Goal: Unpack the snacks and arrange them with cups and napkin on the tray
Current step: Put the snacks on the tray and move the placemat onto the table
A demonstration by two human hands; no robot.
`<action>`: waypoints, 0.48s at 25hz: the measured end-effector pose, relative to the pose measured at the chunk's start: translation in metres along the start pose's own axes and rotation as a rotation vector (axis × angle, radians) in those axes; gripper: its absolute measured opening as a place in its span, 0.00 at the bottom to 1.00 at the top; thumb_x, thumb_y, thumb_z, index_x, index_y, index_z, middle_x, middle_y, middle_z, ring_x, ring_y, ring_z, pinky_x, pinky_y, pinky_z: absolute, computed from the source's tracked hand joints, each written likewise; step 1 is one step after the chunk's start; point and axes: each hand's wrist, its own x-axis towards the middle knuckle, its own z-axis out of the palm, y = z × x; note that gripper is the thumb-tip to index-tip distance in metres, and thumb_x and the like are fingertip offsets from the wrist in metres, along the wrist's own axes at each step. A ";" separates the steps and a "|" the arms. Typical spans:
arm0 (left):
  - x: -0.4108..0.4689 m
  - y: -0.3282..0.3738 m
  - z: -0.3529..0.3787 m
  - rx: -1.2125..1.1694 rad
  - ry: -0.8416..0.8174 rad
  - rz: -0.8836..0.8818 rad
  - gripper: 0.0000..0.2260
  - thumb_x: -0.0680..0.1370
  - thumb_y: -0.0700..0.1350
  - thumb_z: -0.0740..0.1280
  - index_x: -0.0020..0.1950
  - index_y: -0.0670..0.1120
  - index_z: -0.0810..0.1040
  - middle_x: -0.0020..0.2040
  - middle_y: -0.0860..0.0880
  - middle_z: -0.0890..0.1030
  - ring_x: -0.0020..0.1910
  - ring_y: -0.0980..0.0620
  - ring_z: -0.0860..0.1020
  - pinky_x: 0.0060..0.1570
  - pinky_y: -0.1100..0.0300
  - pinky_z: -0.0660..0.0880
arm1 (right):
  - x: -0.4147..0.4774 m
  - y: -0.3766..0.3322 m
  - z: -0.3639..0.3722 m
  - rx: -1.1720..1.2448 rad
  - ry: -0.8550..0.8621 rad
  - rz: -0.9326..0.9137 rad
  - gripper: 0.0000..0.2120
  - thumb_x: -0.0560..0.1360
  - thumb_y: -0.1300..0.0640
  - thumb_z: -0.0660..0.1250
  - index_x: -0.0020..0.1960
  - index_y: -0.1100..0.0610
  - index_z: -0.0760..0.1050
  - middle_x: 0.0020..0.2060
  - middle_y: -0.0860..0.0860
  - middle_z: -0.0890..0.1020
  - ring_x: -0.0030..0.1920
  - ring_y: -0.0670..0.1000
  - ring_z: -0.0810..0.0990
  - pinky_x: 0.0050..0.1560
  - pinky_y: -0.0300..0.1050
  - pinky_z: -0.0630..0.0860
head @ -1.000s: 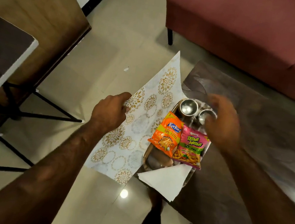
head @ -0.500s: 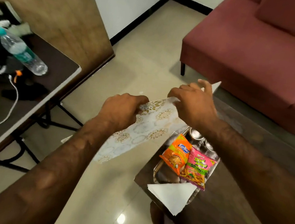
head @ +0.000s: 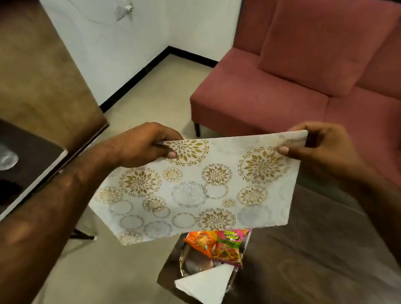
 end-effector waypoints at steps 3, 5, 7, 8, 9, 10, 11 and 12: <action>0.040 0.029 0.009 -0.212 -0.078 0.064 0.09 0.79 0.38 0.68 0.59 0.42 0.83 0.54 0.49 0.87 0.53 0.50 0.86 0.54 0.52 0.83 | -0.043 0.023 -0.042 0.180 0.102 0.122 0.15 0.70 0.64 0.78 0.56 0.63 0.83 0.52 0.58 0.88 0.52 0.61 0.88 0.48 0.51 0.86; 0.069 0.050 0.020 -0.281 -0.136 0.094 0.09 0.79 0.37 0.68 0.59 0.40 0.82 0.54 0.45 0.87 0.53 0.46 0.86 0.51 0.52 0.84 | -0.075 0.037 -0.061 0.231 0.172 0.208 0.17 0.70 0.66 0.76 0.58 0.67 0.82 0.54 0.61 0.88 0.54 0.64 0.87 0.51 0.55 0.85; 0.097 0.072 0.033 -0.268 -0.223 0.124 0.09 0.79 0.40 0.70 0.59 0.42 0.82 0.54 0.45 0.87 0.52 0.46 0.86 0.48 0.55 0.84 | -0.104 0.048 -0.076 0.254 0.284 0.260 0.18 0.70 0.66 0.75 0.60 0.68 0.81 0.55 0.62 0.87 0.55 0.64 0.87 0.55 0.60 0.84; 0.108 0.079 0.039 -0.242 -0.277 0.130 0.09 0.78 0.41 0.71 0.58 0.44 0.83 0.54 0.46 0.87 0.51 0.48 0.86 0.47 0.56 0.84 | -0.116 0.052 -0.083 0.265 0.341 0.274 0.18 0.71 0.67 0.75 0.60 0.68 0.81 0.56 0.63 0.87 0.55 0.64 0.87 0.55 0.60 0.83; 0.120 0.086 0.046 -0.201 -0.338 0.130 0.09 0.77 0.43 0.73 0.57 0.46 0.83 0.53 0.47 0.87 0.51 0.49 0.87 0.47 0.56 0.84 | -0.131 0.057 -0.092 0.281 0.408 0.288 0.17 0.71 0.69 0.74 0.60 0.69 0.81 0.55 0.63 0.87 0.53 0.62 0.88 0.53 0.58 0.84; 0.131 0.090 0.054 -0.147 -0.392 0.121 0.09 0.75 0.44 0.75 0.55 0.48 0.84 0.52 0.49 0.88 0.49 0.50 0.87 0.48 0.55 0.84 | -0.146 0.061 -0.103 0.299 0.472 0.304 0.16 0.72 0.70 0.73 0.59 0.69 0.81 0.54 0.63 0.87 0.50 0.61 0.89 0.48 0.54 0.86; 0.141 0.094 0.062 -0.080 -0.426 0.110 0.08 0.74 0.44 0.76 0.53 0.49 0.85 0.50 0.50 0.88 0.48 0.50 0.87 0.49 0.53 0.84 | -0.162 0.067 -0.116 0.321 0.533 0.324 0.15 0.72 0.72 0.73 0.59 0.70 0.81 0.53 0.63 0.87 0.48 0.59 0.89 0.44 0.51 0.86; 0.150 0.095 0.070 -0.019 -0.435 0.097 0.08 0.73 0.45 0.77 0.51 0.50 0.85 0.49 0.52 0.88 0.47 0.50 0.87 0.49 0.51 0.84 | -0.179 0.073 -0.127 0.345 0.579 0.349 0.14 0.73 0.72 0.72 0.58 0.70 0.80 0.52 0.62 0.88 0.46 0.58 0.89 0.41 0.48 0.86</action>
